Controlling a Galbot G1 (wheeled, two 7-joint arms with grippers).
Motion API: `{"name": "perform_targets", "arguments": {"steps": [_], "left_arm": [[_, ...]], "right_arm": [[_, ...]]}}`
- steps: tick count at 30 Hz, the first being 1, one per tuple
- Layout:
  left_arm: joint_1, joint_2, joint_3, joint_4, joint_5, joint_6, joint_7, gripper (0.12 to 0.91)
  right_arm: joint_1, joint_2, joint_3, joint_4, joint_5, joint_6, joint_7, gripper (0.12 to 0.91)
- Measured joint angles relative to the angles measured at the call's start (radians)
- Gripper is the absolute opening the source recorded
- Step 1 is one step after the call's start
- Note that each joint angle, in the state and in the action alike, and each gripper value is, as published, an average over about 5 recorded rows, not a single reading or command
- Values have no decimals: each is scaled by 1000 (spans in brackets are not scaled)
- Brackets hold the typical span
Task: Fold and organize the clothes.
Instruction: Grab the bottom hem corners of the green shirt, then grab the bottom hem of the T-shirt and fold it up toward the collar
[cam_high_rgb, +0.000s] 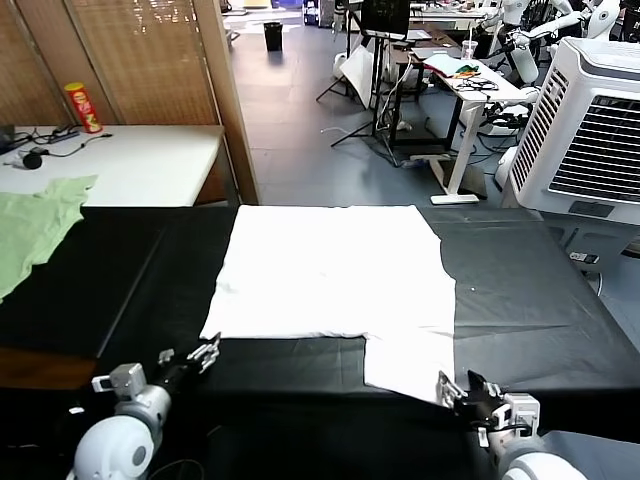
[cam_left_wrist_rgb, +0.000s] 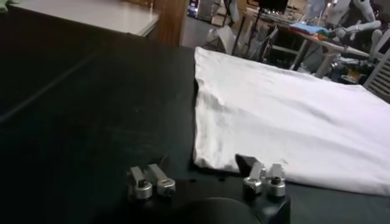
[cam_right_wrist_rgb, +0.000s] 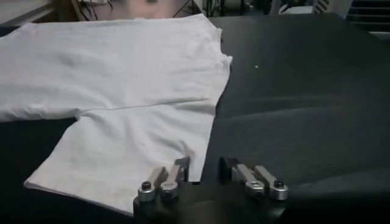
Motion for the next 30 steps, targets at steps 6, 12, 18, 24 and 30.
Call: {"name": "perform_targets", "arguments": {"steps": [6,12,18,24,30], "left_arm": [[12,0,5,-17,14,-2,5,130],[50,16,-8,-57,37,-12,-4,126],[131,42,-51,-124,28,-27,-24,126],[250,48,-106,-199,25,-49,-33,126],[274,32,-123,-228,25,-84,-35,126]], "right_arm": [[-20,5,5,37,3,-7,32,122],[-62,16,7,117,3,-39,78,122],[-121,31,5,194,1,-41,105,122],[-153,38,2,210,5,-36,95,122],[-97,11,3,170,35,69,47,122]]}}
